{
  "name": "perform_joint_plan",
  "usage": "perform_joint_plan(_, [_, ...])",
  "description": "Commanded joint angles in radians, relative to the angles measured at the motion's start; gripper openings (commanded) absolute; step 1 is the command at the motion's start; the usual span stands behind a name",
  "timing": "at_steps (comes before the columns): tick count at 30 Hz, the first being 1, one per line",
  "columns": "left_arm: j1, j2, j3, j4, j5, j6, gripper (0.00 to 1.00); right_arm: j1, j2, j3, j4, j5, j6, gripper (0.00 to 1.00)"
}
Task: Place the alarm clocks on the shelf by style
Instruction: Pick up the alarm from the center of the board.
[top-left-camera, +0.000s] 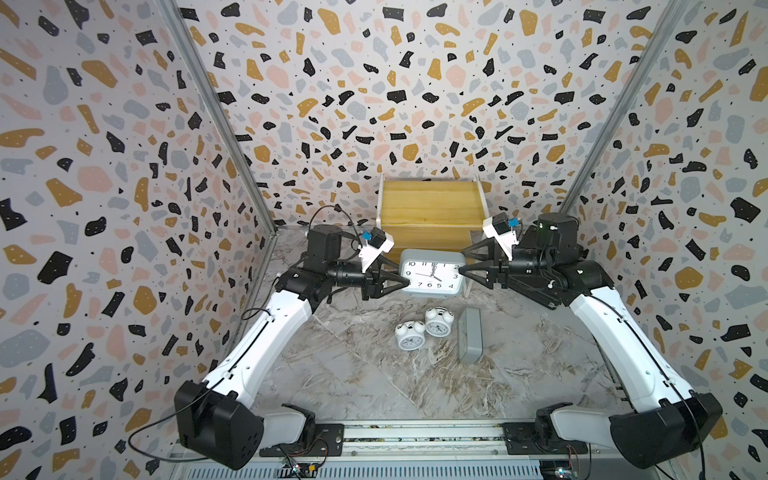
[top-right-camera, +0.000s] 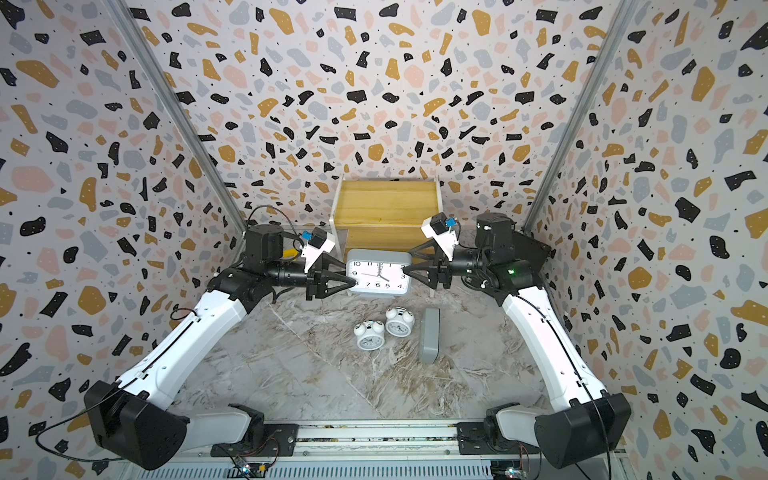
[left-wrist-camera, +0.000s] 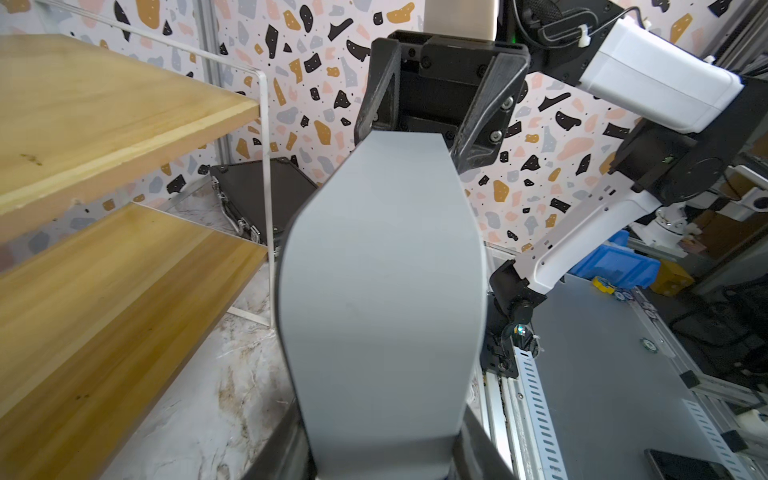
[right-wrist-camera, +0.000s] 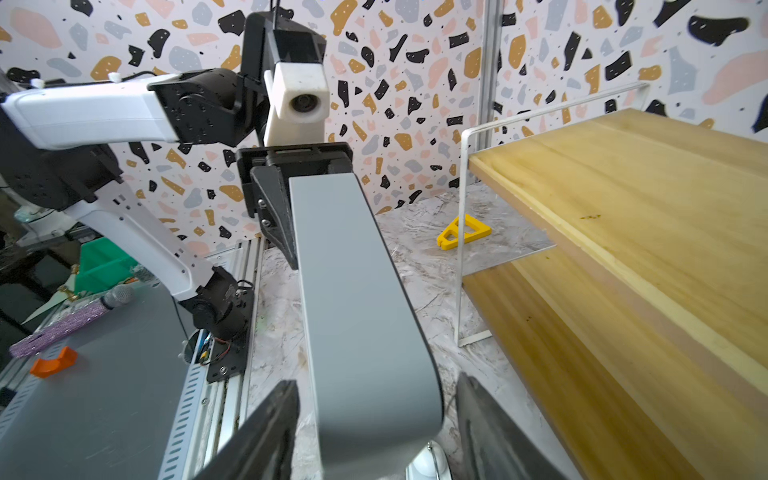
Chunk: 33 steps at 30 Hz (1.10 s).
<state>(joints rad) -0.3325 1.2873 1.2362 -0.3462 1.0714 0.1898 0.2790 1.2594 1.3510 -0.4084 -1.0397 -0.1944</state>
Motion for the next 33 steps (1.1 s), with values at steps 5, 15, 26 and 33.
perform_joint_plan(5, [0.015, -0.116, -0.001, -0.022, -0.139, 0.008, 0.07, -0.006, -0.113, -0.063, 0.130, 0.274, 0.062, 0.77])
perform_joint_plan(15, [0.047, -0.322, -0.007, -0.097, -0.529, 0.007, 0.07, -0.009, -0.190, -0.186, 0.230, 0.809, 0.107, 0.74])
perform_joint_plan(26, [0.065, -0.417, -0.005, -0.076, -0.878, -0.072, 0.06, -0.011, -0.086, -0.185, 0.275, 0.884, 0.126, 0.64])
perform_joint_plan(33, [0.107, -0.420, -0.016, -0.053, -0.927, -0.117, 0.06, -0.010, -0.025, -0.168, 0.300, 0.842, 0.133, 0.61])
